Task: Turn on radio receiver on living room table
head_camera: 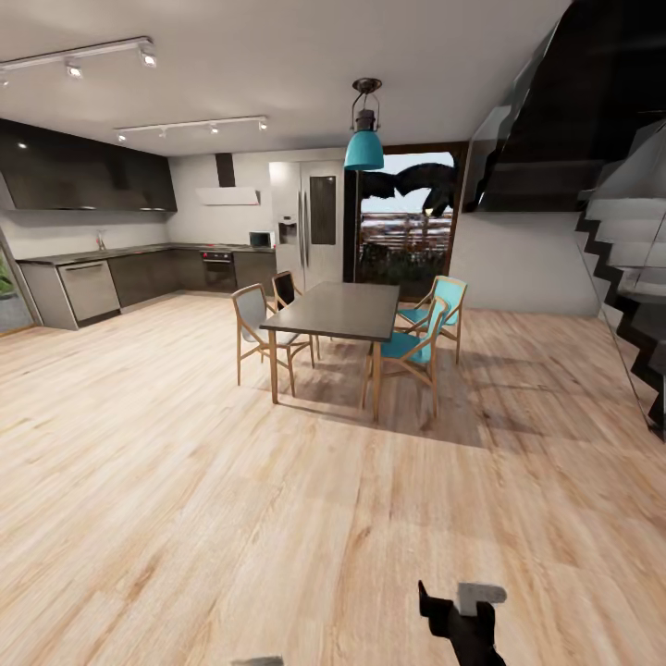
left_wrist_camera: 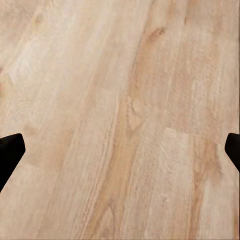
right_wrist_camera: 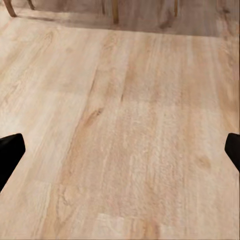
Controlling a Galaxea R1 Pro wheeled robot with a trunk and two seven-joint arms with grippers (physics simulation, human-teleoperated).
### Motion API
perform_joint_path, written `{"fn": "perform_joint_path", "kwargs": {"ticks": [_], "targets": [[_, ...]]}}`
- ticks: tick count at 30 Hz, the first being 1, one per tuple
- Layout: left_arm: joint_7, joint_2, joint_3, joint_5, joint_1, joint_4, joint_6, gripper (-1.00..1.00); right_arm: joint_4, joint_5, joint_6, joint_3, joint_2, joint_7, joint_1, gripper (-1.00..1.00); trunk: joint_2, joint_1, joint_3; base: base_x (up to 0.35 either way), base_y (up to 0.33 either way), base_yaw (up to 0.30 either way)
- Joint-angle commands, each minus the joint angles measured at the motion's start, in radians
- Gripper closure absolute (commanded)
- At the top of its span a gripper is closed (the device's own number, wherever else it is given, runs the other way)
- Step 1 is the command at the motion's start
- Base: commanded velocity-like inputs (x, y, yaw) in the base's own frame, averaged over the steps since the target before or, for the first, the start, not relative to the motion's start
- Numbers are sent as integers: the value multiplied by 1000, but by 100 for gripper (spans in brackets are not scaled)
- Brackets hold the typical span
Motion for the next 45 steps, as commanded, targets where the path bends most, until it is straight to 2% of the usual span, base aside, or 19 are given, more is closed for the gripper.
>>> {"fn": "perform_joint_path", "kwargs": {"ticks": [1,3,6,9,11,12,13,17,21,30,45], "targets": [[-1,0,0,0,0,-87,74,-100,-72,-1,71,2,8,0,5,-100,0,0,0,0,0,0],[-1,0,-1,0,0,-134,112,-100,-113,-1,132,8,14,0,7,-100,0,0,0,0,0,0],[-1,0,-8,-2,0,-216,172,-100,-203,1,225,46,21,-1,8,-100,0,0,0,0,0,0],[-1,0,-18,-3,0,-265,216,-100,-244,5,288,62,22,-6,9,-100,0,0,0,0,0,0],[0,0,-26,-4,0,-324,299,-100,-291,8,396,70,22,-26,9,-100,0,0,0,0,0,0],[-1,0,-30,-3,0,-348,378,-100,-314,4,479,79,22,-35,9,-100,0,0,0,0,0,0],[-1,0,-31,-3,0,-352,396,-100,-317,2,495,90,22,-37,9,-100,0,0,0,0,0,0],[-2,0,-45,0,0,-357,420,-100,-320,-4,516,129,22,-39,9,-100,0,0,0,0,0,0],[-4,0,-62,4,0,-358,426,-100,-320,-9,522,143,22,-38,9,-100,0,0,0,0,0,0],[-4,0,-61,4,0,-359,426,-100,-315,-9,524,146,22,-38,9,-100,0,0,0,29,0,0],[-4,0,-59,2,0,-358,428,-100,-307,-9,525,149,22,-38,9,-100,0,0,-2,318,0,23]]}}
